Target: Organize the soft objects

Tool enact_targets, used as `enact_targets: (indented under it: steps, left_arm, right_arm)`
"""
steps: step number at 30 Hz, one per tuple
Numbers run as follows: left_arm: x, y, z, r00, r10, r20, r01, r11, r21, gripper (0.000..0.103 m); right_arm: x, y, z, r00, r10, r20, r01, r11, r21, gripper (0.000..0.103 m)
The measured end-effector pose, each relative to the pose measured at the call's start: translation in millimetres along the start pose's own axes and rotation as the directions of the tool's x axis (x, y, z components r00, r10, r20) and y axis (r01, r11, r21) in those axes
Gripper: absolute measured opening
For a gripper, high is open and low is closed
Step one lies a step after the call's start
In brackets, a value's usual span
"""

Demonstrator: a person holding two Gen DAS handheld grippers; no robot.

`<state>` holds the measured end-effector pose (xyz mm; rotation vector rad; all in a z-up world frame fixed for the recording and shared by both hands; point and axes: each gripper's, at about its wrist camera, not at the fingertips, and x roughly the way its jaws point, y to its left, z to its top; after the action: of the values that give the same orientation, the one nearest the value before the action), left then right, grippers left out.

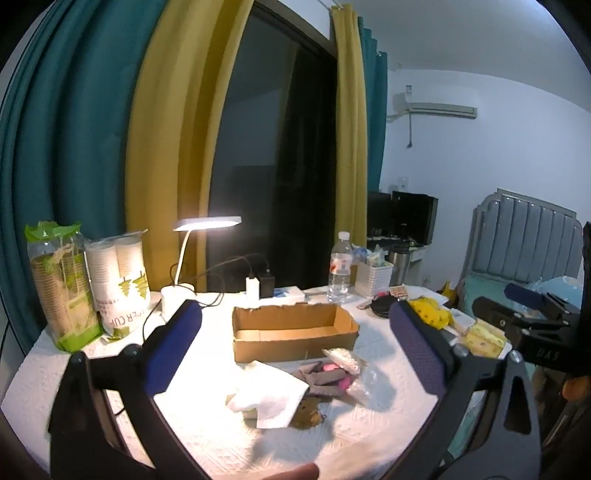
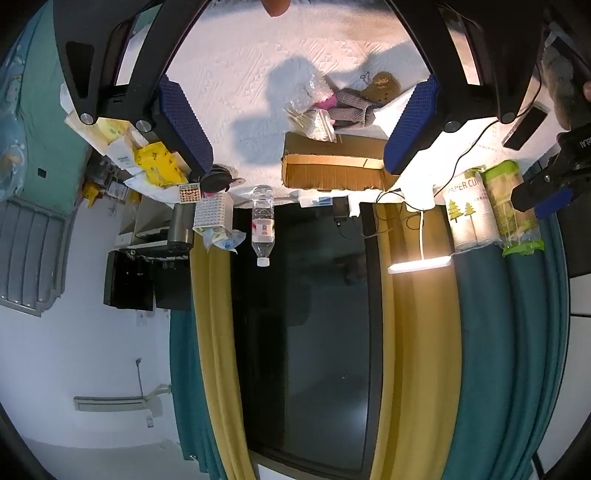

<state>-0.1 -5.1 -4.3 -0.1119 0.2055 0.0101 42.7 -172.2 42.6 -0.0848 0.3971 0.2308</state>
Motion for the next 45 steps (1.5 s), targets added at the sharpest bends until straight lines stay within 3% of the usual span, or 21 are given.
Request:
enact_targets:
  steps: [45]
  left_arm:
    - [-2.7, -0.4, -0.3, 1.0, 0.001, -0.005, -0.001, 1.0, 0.001, 0.102]
  right_arm:
    - [-5.1, 8.6, 0.7, 1.0, 0.011, -0.002, -0.011, 1.0, -0.003, 0.096]
